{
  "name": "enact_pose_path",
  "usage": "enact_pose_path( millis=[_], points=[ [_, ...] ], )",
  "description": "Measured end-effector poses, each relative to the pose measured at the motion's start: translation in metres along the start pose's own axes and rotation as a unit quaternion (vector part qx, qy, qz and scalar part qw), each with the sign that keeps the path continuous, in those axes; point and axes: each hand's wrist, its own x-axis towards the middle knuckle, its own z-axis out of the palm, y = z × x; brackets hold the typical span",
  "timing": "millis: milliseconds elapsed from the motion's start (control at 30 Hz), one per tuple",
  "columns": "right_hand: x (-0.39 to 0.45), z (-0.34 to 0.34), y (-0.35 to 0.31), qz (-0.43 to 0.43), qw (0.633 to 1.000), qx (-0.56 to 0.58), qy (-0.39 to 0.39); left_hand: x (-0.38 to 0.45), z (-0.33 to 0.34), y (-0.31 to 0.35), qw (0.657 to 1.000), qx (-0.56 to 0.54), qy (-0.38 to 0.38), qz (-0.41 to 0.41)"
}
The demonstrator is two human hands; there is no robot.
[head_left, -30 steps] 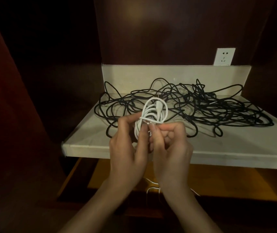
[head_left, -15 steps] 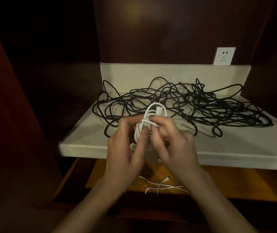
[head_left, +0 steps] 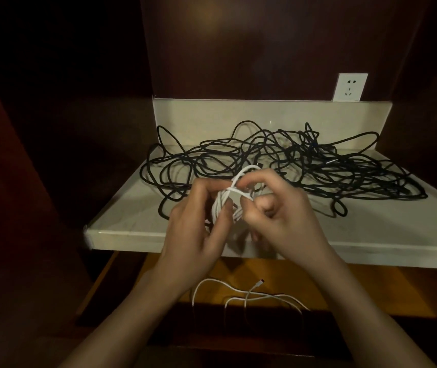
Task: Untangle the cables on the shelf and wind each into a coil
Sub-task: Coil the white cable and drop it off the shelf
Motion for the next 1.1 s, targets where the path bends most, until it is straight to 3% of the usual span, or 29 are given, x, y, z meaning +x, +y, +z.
enact_pose_path(
  millis=[100,267,400,533,733,800,933,1100],
  points=[
    [0.003,-0.008,0.004,0.014,0.999,0.006,-0.042,0.0,0.0,-0.002,1.0,-0.005,-0.004,-0.002],
    [0.005,-0.013,0.011,-0.045,0.995,-0.078,-0.037,0.004,0.003,-0.003,0.999,-0.032,0.005,-0.015],
    [0.006,-0.018,0.013,-0.083,0.992,-0.087,-0.049,0.008,0.0,-0.005,0.994,-0.083,-0.034,-0.058],
    [0.016,-0.028,0.009,-0.097,0.989,-0.084,-0.073,0.019,-0.01,-0.007,0.994,-0.082,-0.066,-0.042],
    [0.029,-0.04,0.007,-0.034,0.976,-0.116,-0.178,0.023,-0.012,-0.016,0.989,-0.099,-0.087,-0.07],
    [0.027,-0.037,0.006,0.003,0.98,-0.084,-0.182,0.022,-0.011,-0.016,0.986,-0.124,-0.076,-0.087],
    [0.019,-0.027,0.005,0.11,0.976,0.143,-0.123,0.021,-0.01,-0.016,0.974,-0.181,-0.055,-0.12],
    [0.005,-0.013,0.001,0.14,0.957,0.255,-0.028,0.021,-0.01,-0.012,0.961,-0.233,-0.018,-0.147]
  ],
)
